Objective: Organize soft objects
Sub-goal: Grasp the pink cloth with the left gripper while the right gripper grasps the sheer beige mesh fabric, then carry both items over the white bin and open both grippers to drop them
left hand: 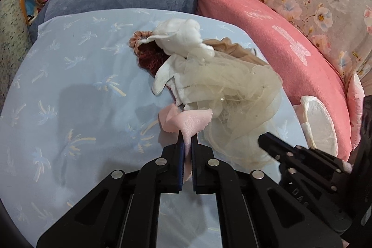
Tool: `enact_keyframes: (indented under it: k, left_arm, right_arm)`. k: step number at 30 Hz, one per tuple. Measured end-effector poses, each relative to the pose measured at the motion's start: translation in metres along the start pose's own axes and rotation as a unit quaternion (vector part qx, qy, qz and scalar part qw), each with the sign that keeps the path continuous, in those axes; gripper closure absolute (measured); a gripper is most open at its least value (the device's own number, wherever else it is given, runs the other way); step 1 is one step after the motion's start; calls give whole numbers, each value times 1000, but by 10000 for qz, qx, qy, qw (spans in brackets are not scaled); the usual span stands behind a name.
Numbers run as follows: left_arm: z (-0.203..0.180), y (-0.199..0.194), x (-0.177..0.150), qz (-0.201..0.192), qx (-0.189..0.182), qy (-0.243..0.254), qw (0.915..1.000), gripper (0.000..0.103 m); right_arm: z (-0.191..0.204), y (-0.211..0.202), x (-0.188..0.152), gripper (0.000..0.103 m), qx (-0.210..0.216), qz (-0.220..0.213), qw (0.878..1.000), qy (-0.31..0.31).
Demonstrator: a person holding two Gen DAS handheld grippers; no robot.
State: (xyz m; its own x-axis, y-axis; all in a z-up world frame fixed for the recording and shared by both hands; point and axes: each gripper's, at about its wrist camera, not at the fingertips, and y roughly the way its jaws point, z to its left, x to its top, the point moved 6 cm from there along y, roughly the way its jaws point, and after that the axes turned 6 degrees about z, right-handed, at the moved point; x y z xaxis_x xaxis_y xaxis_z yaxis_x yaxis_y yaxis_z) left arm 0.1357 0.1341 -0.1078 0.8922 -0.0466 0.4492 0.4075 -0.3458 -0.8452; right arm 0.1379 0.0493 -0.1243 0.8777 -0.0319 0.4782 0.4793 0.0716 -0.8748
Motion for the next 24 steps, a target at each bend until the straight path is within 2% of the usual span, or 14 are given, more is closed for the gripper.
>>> enact_keyframes:
  k: [6, 14, 24]
  left_arm:
    - [-21, -17, 8, -184, -79, 111, 9997, 98]
    - [-69, -42, 21, -508, -281, 553, 9968, 98]
    - [-155, -47, 33, -625, -691, 1287, 9873, 98]
  right_arm:
    - [-26, -62, 22, 102, -23, -624, 9979, 195]
    - [-73, -138, 48, 102, -160, -1427, 9882, 534]
    - [-156, -206, 49, 102, -630, -2070, 9702, 1092]
